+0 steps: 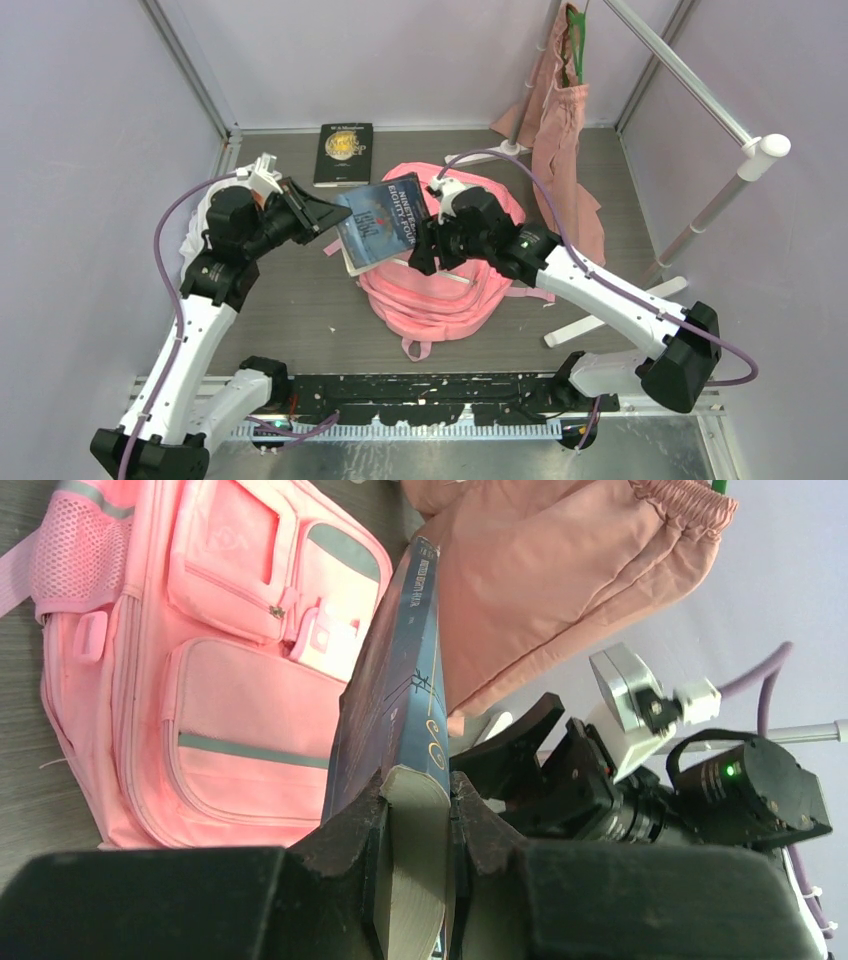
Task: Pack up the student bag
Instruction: Place the book in the student bag.
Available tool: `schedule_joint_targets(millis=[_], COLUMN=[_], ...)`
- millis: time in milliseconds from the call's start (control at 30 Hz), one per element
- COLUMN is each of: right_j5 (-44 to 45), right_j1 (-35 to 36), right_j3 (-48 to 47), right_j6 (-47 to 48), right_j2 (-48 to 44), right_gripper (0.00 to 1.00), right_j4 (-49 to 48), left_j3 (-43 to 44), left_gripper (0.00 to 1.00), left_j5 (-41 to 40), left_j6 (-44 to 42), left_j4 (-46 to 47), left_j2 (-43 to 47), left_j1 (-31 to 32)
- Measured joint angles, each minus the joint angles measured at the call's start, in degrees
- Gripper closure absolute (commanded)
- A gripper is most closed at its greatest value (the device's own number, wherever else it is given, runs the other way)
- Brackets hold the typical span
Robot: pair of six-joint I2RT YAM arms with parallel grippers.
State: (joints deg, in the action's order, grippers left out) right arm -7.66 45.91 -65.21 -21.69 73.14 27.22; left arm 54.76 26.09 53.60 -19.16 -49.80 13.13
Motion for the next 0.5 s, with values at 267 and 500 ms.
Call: schedule_joint_targets(millis=[267,500], right_j5=[5.3,10.8], right_j1=[5.9,10.1], right_j3=[-0.2,-0.2], right_j6=[3.8,6.8], right_j2=[0.0,0.0], right_gripper=[0.34,0.34], right_j4=[0.7,1.0], left_j3=[0.2,0.7], left_gripper=[1.00,1.00], left_j5=[-0.2,-0.8], left_j6=[-0.3,-1.4], left_j4=[-2.6,-4.7], left_j2=[1.6,2.3], left_j1=[0.0,0.0])
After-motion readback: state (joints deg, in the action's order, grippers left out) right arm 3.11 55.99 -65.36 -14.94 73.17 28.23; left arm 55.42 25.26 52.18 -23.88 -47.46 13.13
